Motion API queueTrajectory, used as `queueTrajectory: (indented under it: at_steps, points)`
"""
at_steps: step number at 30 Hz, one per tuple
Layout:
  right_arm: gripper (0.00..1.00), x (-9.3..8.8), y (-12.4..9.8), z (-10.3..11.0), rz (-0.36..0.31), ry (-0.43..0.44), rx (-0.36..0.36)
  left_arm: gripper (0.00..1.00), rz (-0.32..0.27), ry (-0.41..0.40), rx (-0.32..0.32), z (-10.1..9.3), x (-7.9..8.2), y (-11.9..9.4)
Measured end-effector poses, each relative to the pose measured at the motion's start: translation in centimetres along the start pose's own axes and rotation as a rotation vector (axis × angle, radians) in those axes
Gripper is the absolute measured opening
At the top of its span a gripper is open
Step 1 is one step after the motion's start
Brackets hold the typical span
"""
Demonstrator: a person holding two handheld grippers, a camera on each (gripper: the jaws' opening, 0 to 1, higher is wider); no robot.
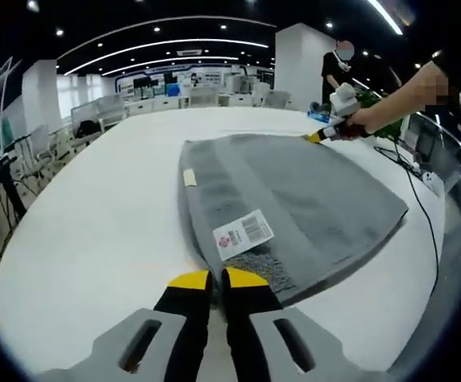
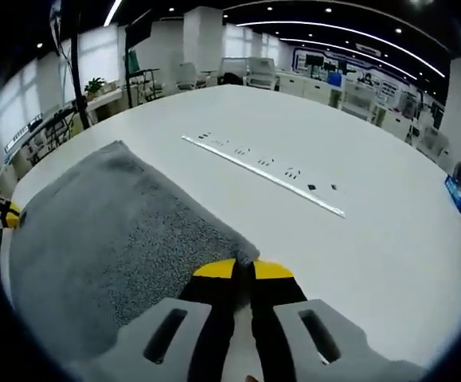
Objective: Fold the towel on the table until its edges align and the towel forms a compact rectangular stack.
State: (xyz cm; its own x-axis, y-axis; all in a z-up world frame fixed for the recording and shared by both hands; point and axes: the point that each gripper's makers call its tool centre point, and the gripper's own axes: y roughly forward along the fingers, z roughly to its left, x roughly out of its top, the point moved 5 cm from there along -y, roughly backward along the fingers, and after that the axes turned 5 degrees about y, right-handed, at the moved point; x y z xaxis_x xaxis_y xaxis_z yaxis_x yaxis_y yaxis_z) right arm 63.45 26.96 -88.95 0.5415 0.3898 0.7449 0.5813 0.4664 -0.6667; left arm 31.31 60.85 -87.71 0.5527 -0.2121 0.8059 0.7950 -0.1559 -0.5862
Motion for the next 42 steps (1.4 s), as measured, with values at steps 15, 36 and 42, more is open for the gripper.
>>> queueTrajectory:
  at_steps: [15,36,42]
  points:
    - [0.03,-2.3,-3.6,-4.4,0.071,-0.087,-0.077,0.05,0.035,0.225,-0.087,-6.0,1.3,1.7]
    - [0.02,-5.6,-8.2,-9.4,0.026,-0.015,-0.138,0.04,0.063,0.416,-0.247,-14.1,2.4,1.9]
    - [0.02,-6.1,-8.4,-10.4,0.027,-0.008,-0.150,0.04,0.122,0.471,-0.241,-14.4,2.6,1.8]
